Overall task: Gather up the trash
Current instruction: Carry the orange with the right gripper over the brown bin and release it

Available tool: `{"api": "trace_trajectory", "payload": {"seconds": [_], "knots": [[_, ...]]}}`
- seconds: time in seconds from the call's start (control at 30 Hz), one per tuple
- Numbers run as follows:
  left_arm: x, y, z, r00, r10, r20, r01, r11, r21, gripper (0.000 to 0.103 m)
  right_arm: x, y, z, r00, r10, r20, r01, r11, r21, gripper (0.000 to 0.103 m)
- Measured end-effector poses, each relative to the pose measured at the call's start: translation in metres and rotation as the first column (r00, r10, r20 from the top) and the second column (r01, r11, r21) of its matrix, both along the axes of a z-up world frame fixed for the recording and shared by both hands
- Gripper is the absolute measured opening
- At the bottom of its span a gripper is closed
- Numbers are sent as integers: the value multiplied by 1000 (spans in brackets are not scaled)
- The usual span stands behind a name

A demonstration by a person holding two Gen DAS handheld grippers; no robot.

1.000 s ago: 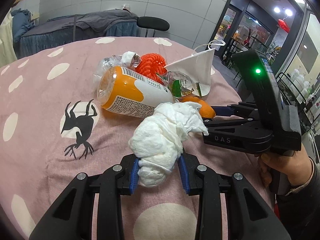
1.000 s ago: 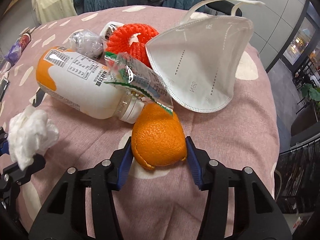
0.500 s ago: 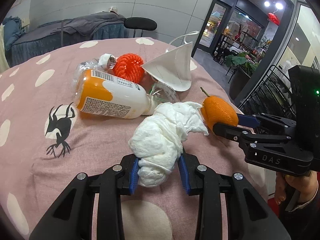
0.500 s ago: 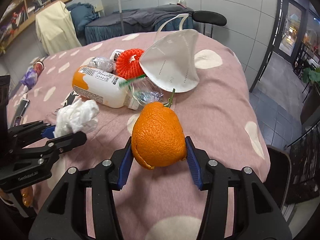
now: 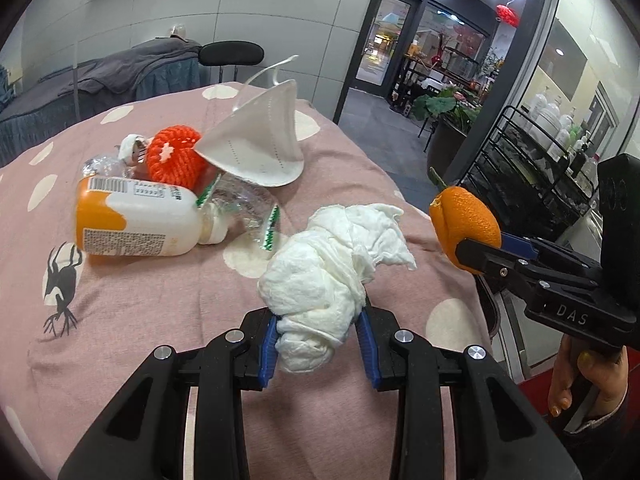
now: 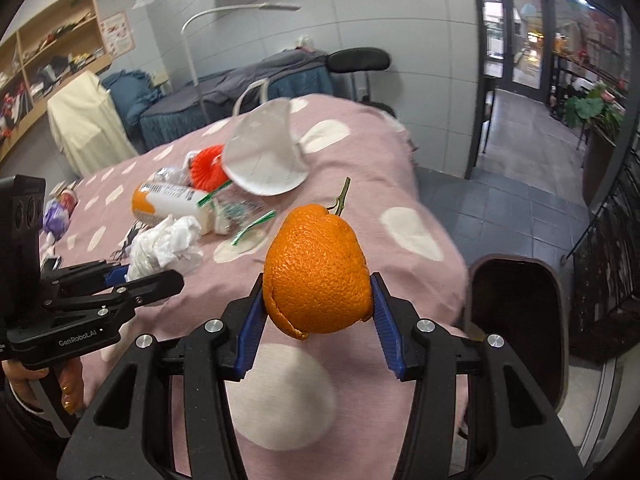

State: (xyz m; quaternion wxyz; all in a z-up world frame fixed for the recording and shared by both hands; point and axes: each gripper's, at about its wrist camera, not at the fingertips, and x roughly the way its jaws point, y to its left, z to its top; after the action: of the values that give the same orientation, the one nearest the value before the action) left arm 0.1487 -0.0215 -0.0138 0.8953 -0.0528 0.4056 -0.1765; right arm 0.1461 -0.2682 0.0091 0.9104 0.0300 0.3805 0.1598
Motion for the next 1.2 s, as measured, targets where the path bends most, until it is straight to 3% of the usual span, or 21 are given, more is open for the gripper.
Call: {"api": "trace_trajectory", "payload": {"seconds": [0.17, 0.3, 0.53, 0.73, 0.93, 1.1, 1.2], "knots": [[6, -29, 5, 997, -78, 8, 78, 997, -2, 33, -1, -52, -11, 991, -136, -18, 136, 991, 17, 50], [10, -51, 7, 990, -138, 7, 138, 990, -11, 33, 0, -100, -35, 966, -250, -71, 253, 967, 28, 50], [15, -87, 11, 976, -217, -1, 217, 976, -19, 33, 19, -166, -116, 888, -396, -235, 408, 913, 0, 50], [20, -122, 8, 958, -286, -24, 285, 958, -13, 33, 37, -196, -195, 815, -439, -378, 469, 883, -13, 50], [20, -146, -1, 943, -328, -47, 329, 944, 1, 33, 58, -209, -239, 769, -469, -435, 497, 866, -55, 51], [19, -159, -8, 934, -352, -68, 353, 936, 11, 33, 64, -217, -256, 751, -479, -455, 515, 856, -50, 54], [20, -163, -12, 928, -364, -85, 366, 931, 8, 33, 63, -213, -245, 767, -478, -428, 513, 858, -39, 69]]}}
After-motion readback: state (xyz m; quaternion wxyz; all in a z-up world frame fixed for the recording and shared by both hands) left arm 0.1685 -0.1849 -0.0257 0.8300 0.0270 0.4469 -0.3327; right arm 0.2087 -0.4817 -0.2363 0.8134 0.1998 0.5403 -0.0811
